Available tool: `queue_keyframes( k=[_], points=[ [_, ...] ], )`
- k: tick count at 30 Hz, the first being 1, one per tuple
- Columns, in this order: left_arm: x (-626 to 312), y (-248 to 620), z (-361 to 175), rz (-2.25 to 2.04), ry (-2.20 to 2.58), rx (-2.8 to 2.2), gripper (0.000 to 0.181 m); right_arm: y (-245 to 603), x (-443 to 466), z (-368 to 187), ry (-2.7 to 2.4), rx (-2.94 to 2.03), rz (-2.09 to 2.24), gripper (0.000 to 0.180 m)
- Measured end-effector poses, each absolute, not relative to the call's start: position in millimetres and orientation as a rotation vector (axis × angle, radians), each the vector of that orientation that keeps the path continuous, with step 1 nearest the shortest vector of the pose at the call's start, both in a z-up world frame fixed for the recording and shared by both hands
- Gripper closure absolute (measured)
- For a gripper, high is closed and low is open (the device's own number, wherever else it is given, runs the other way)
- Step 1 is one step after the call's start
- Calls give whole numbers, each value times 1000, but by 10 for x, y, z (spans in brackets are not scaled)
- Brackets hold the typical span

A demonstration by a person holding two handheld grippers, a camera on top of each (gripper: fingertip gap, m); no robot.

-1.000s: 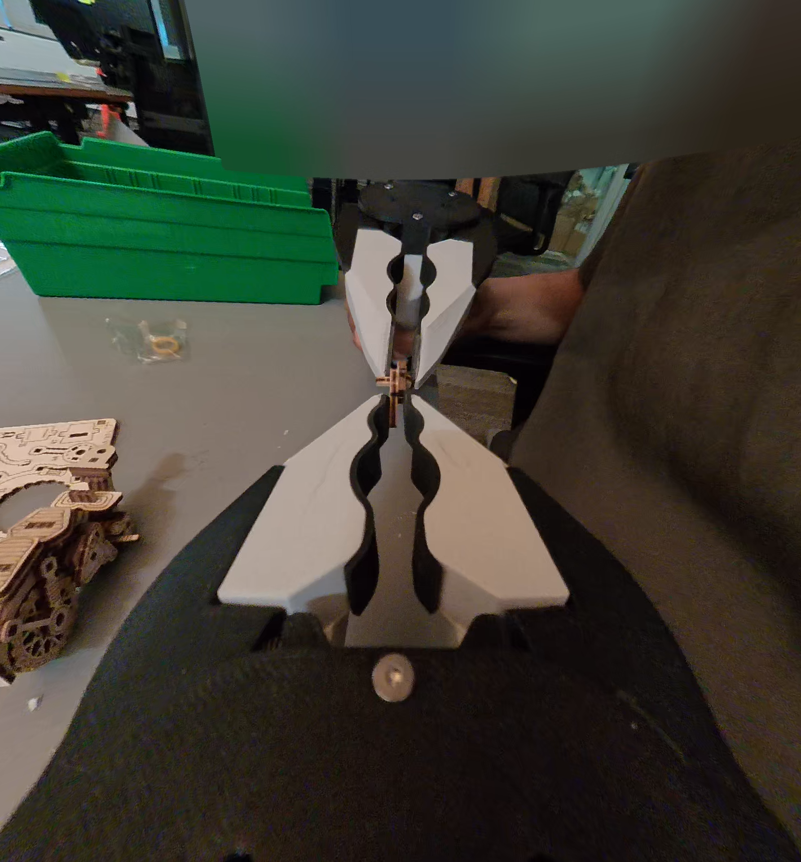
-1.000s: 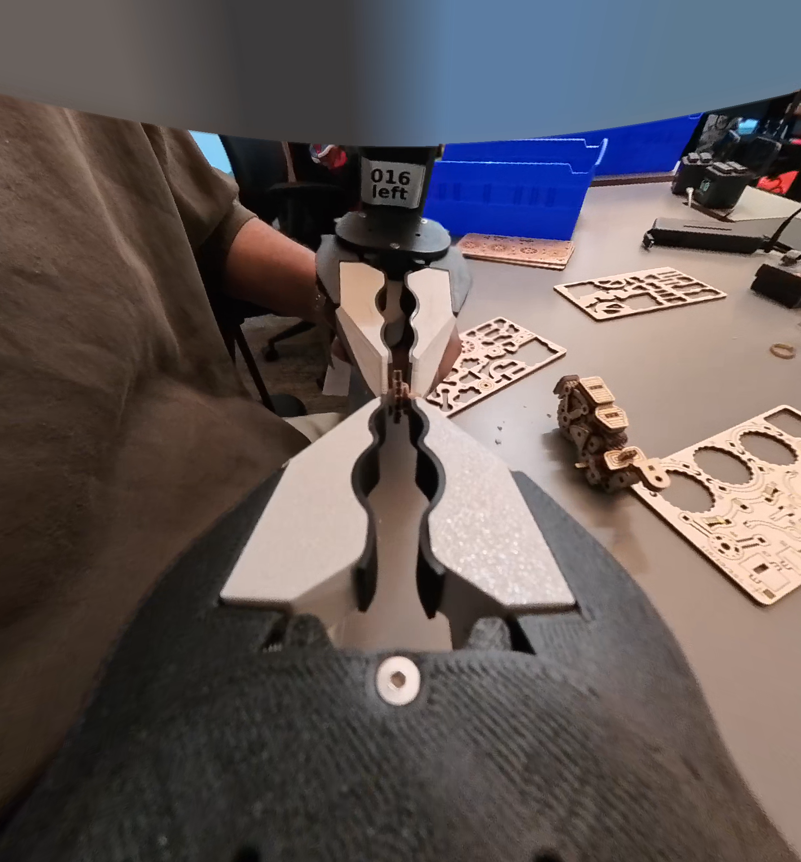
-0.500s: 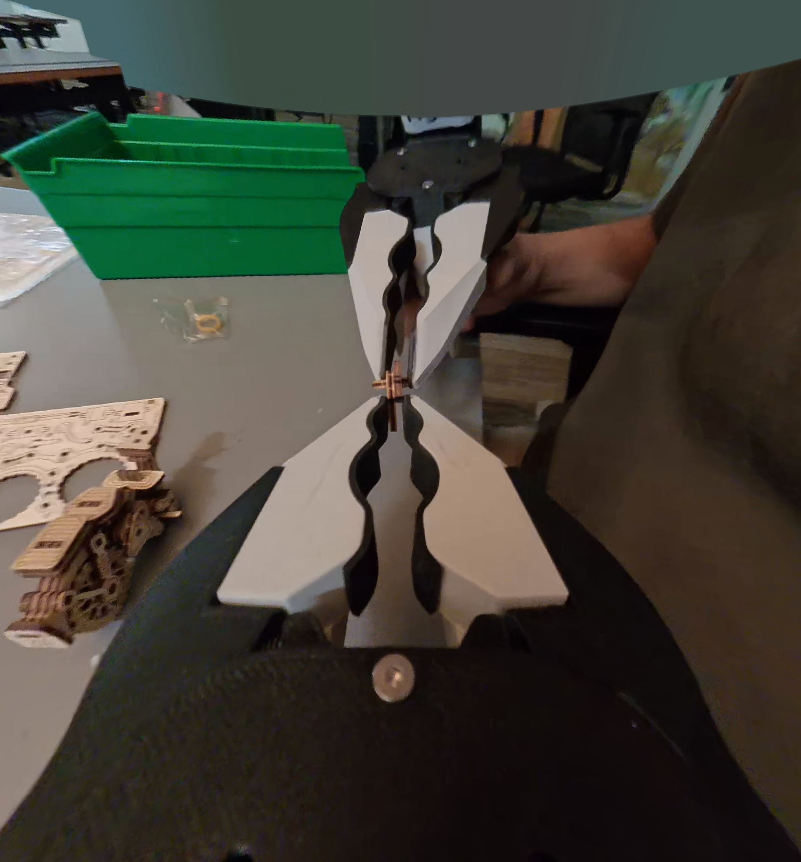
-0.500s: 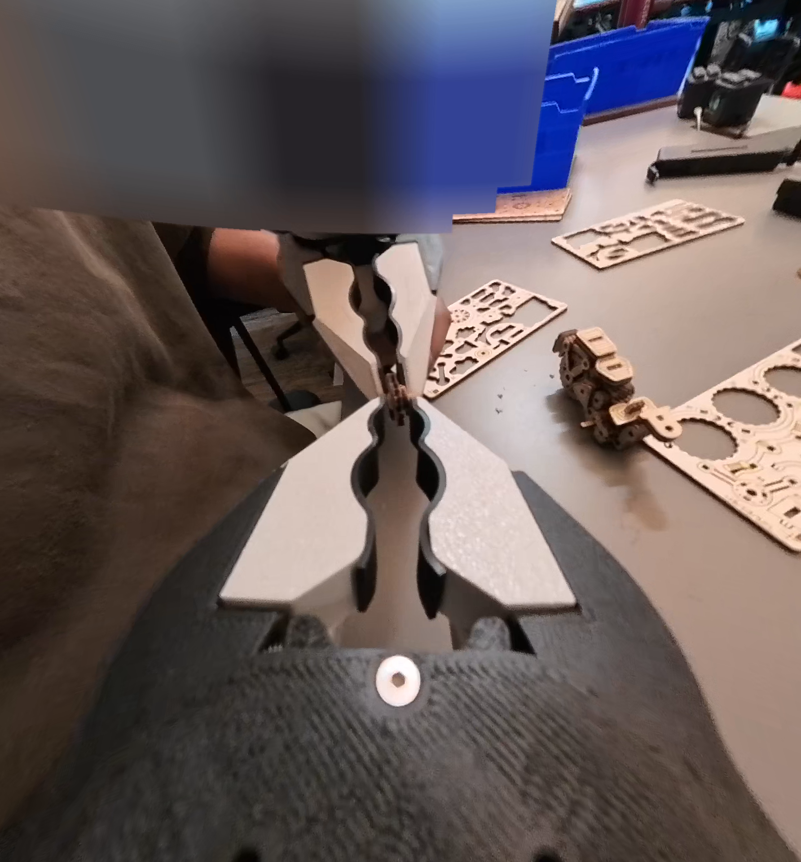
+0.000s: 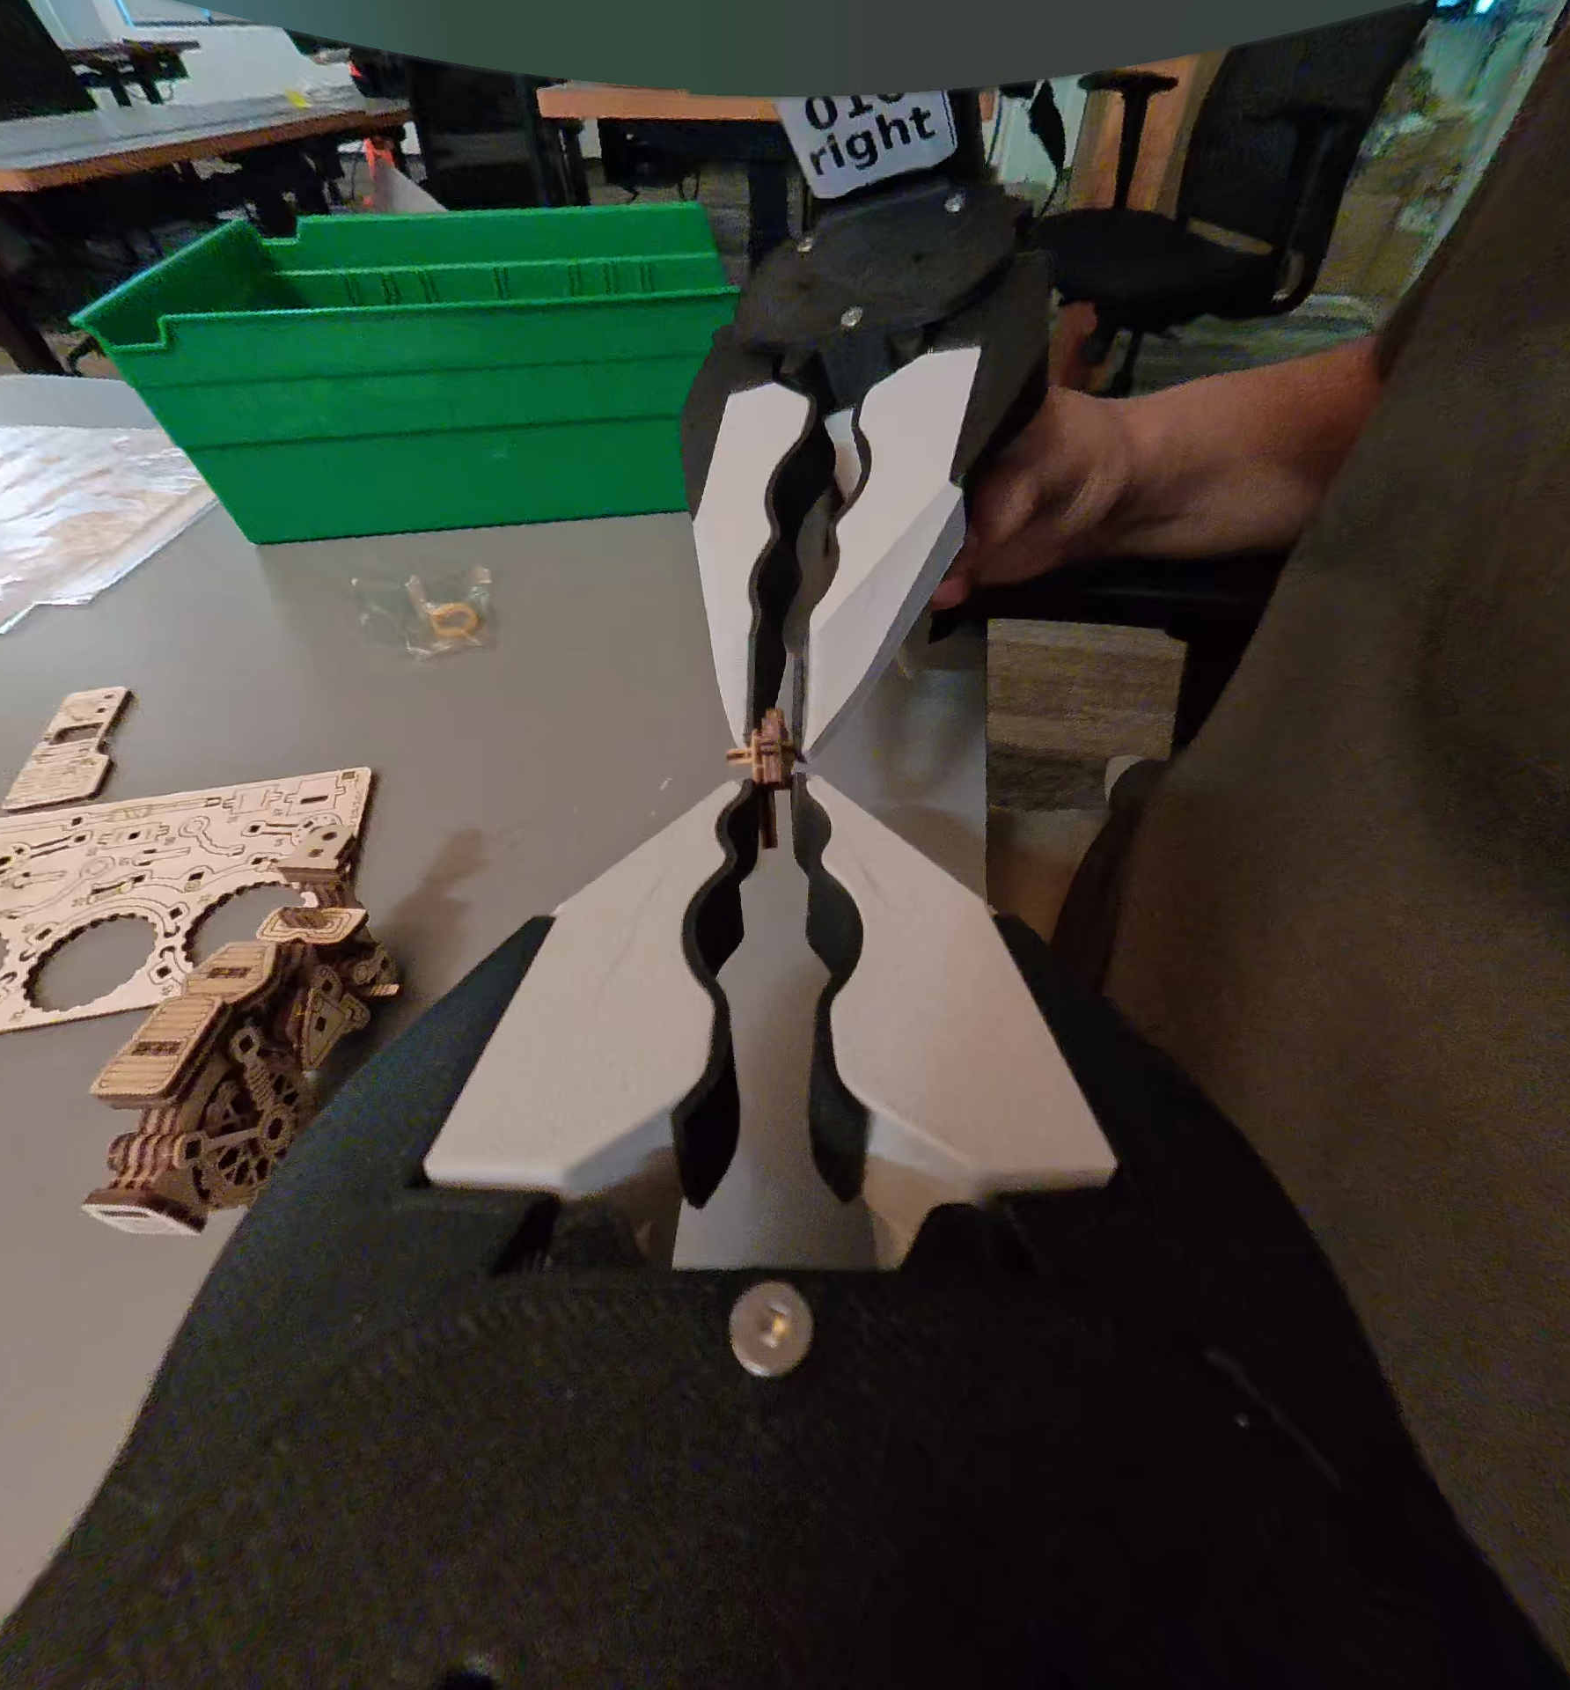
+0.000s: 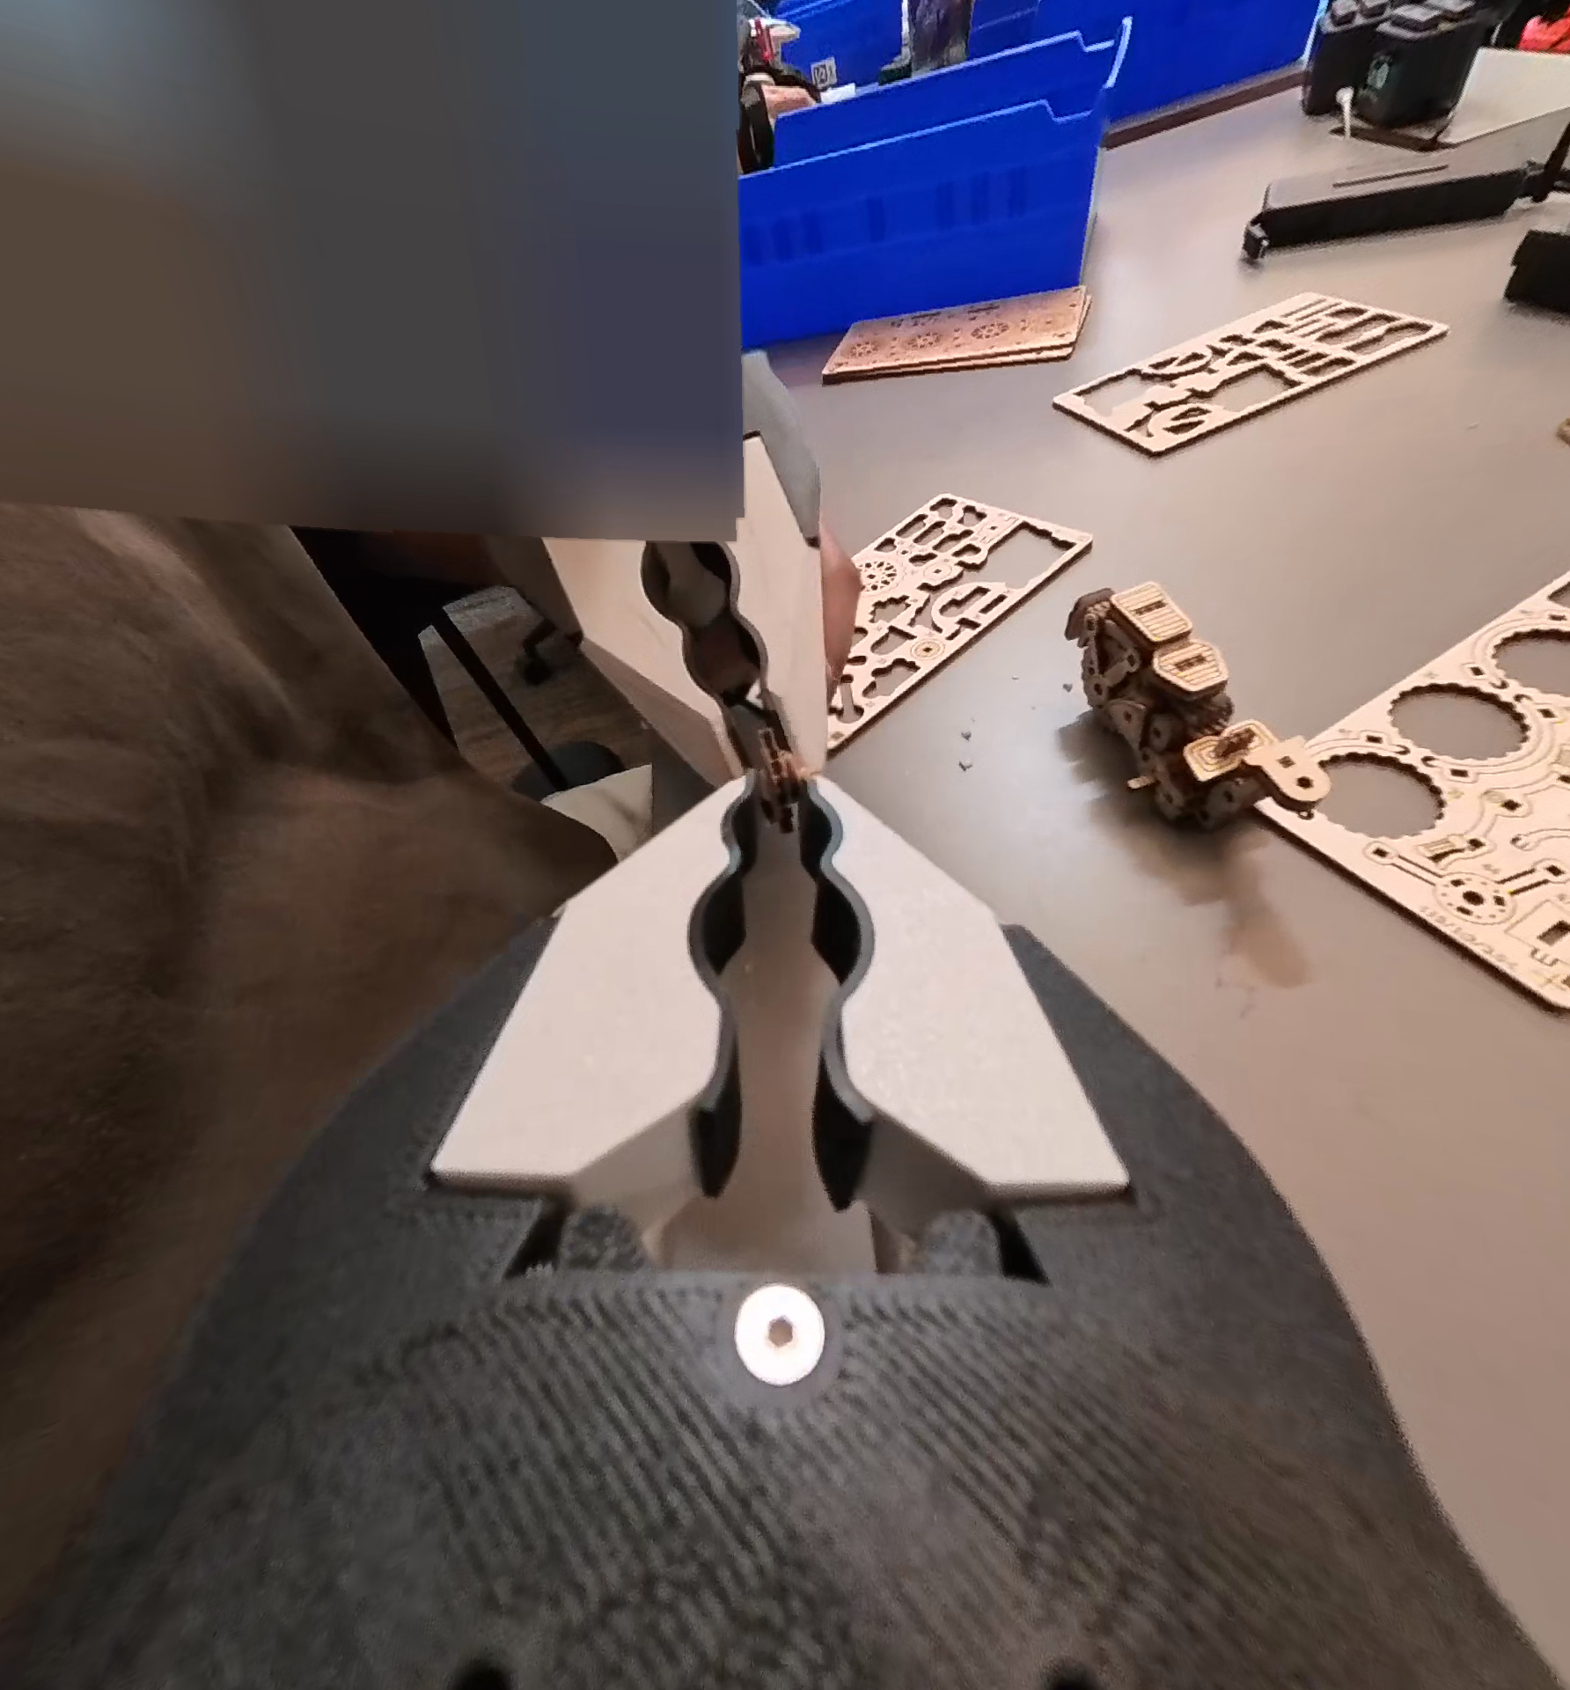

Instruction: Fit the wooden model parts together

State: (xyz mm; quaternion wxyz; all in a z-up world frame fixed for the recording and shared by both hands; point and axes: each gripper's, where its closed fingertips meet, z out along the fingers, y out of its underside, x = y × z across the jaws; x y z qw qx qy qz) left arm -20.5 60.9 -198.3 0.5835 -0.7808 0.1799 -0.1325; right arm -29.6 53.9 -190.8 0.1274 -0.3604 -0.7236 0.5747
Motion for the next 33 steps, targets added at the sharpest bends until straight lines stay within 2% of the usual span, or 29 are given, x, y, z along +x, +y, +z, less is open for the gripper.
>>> queue_keyframes(
  k=[8,10,11,16,21,33],
  points=[
    [-235,596,-1896,-428,364,-1771,178,535,-321,-1823,-2032,-963,1720,171],
    [-275,600,-1873,-406,353,-1758,178,586,-373,-1828,-1994,-984,1690,150],
    [-295,603,-1869,-397,346,-1756,178,616,-394,-1818,-1973,-994,1682,146],
    [-468,678,-1861,-244,283,-1746,178,759,-463,-1721,-1838,-1124,1763,153],
    [-540,734,-1897,-52,287,-1767,178,827,-566,-1915,-1802,-1318,1707,149],
    [-515,748,-1813,298,392,-1696,178,633,-562,-1711,-1610,-1413,2031,152]
  ],
)
